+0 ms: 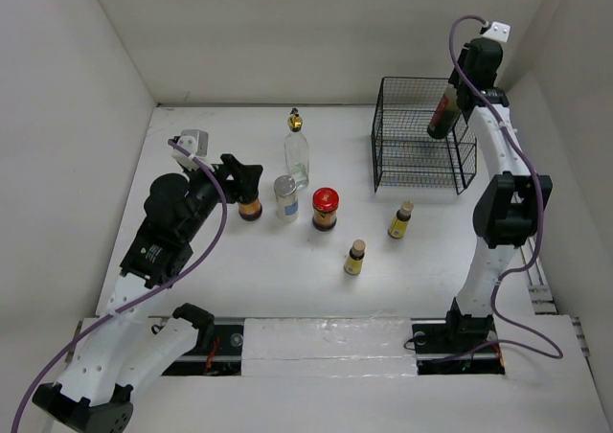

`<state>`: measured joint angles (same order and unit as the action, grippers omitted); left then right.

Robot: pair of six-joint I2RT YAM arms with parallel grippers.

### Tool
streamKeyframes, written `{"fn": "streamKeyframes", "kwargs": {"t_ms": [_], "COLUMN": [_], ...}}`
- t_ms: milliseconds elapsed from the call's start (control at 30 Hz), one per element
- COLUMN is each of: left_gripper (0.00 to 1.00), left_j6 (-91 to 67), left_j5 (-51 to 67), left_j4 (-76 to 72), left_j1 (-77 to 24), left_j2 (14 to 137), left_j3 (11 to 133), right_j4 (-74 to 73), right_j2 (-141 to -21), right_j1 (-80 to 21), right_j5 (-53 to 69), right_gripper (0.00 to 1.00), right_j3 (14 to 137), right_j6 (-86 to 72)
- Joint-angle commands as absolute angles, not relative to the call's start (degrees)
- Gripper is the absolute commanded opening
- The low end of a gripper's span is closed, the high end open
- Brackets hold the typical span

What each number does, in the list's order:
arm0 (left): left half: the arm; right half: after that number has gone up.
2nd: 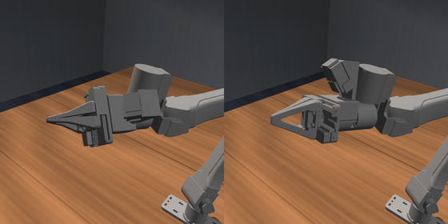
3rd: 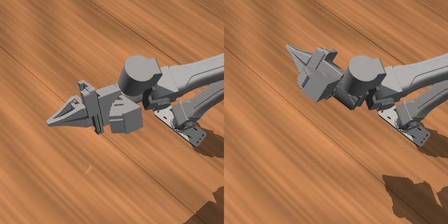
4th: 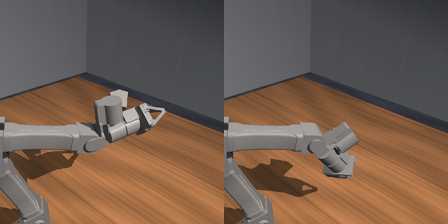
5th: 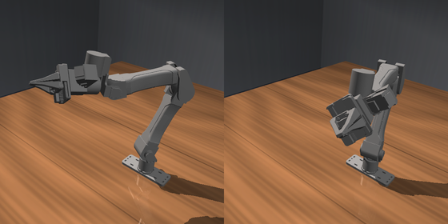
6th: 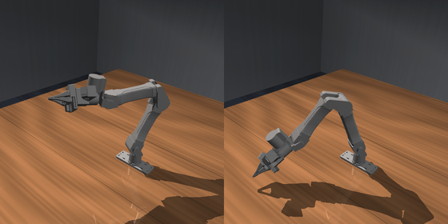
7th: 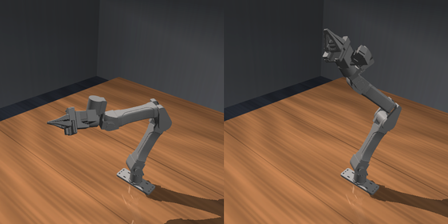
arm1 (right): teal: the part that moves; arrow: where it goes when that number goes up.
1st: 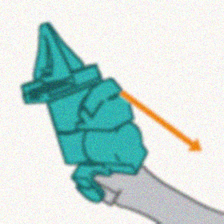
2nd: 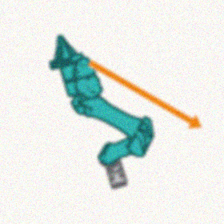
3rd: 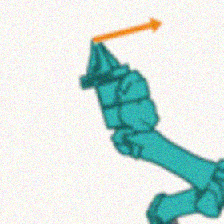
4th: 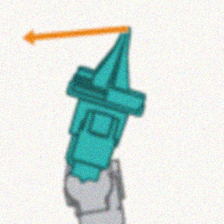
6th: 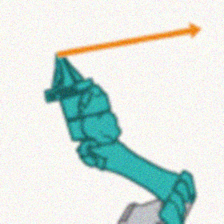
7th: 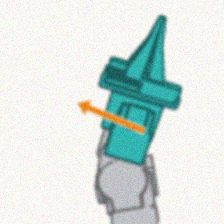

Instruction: Organize the condiment bottles

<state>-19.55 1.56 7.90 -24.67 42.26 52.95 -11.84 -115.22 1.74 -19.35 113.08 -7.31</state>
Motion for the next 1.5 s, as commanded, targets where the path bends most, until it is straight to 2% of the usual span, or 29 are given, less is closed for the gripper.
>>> {"fn": "streamKeyframes", "kwargs": {"t_ms": [0,167,367,467,500,633,733,967,1033,1067,1133,1167,1200,1233,1300,1333,1400,1467], "left_gripper": [0.7,0.7,0.7,0.7,0.7,0.7,0.7,0.7,0.7,0.7,0.7,0.66,0.66,0.63,0.56,0.53,0.53,0.53], "left_j6": [-18.81,-18.81,-18.81,-18.81,-18.81,-18.81,-18.81,-18.81,-18.81,-18.81,-19.33,-19.34,-19.34,-19.34,-19.34,-19.86,-19.86,-19.86], "left_j5": [1.93,1.41,1.41,0.88,0.88,0.88,0.88,0.35,-0.26,-1.05,-1.84,-1.85,-2.45,-2.46,-4.04,-4.83,-4.83,-4.83], "left_j4": [5.36,5.36,5.36,5.36,5.36,5.36,5.36,5.36,5.36,5.36,5.89,5.89,5.89,5.89,5.89,6.5,6.5,6.5], "left_j1": [-24.79,-24.79,-24.79,-24.79,-24.79,-24.79,-24.79,-24.79,-24.79,-24.79,-24.79,-24.79,-24.79,-24.79,-24.79,-24.79,-24.79,-24.79], "left_j2": [41.57,41.57,41.04,40.43,40.43,40.43,40.43,39.81,39.81,39.81,39.81,39.81,39.81,39.81,39.81,39.81,39.81,39.29], "left_j3": [52.56,52.56,52.56,52.56,52.56,52.56,52.56,52.56,52.56,52.56,52.56,52.56,52.56,52.56,52.56,52.56,52.56,52.56], "right_j4": [-2.9,-3.43,-4.66,-5.27,-5.27,-5.27,-5.27,-2.29,-2.29,-2.29,0.06,1.48,3.06,4.9,11.23,13.25,14.5,15.02], "right_j2": [-114.17,-115.31,-117.69,-117.69,-117.69,-115.67,-112.6,-101.01,-98.98,-97.83,-93.89,-92.48,-91.24,-88.88,-86.76,-85.97,-85.34,-85.34], "right_j1": [1.14,1.14,0.62,0.62,0.62,0.62,0.62,-2.53,-3.86,-4.56,-6.58,-7.55,-10.08,-11.67,-15.71,-20.26,-24.15,-27.76], "right_j5": [-19.95,-21.18,-21.8,-21.8,-21.8,-21.27,-21.27,-17.77,-16.09,-12.34,-6.1,-2.93,3.02,6.3,12.71,13.53,14.93,18.44], "right_gripper": [0.12,0.22,0.28,0.42,0.51,0.71,0.8,0.93,0.93,0.89,0.58,0.4,0.15,0.09,0.02,0.02,0.03,0.23], "right_j3": [114.26,113.73,114.35,113.82,113.82,114.35,114.96,109.44,107.59,106.53,100.66,97.94,95.13,89.27,83.44,80.8,76.47,75.24], "right_j6": [-6.69,-6.06,-5.36,-5.36,-5.36,-5.36,-5.36,-4.66,-3.52,-3.52,-3.52,-4.21,-4.22,-4.22,-0.63,0.78,4.56,6.06]}}
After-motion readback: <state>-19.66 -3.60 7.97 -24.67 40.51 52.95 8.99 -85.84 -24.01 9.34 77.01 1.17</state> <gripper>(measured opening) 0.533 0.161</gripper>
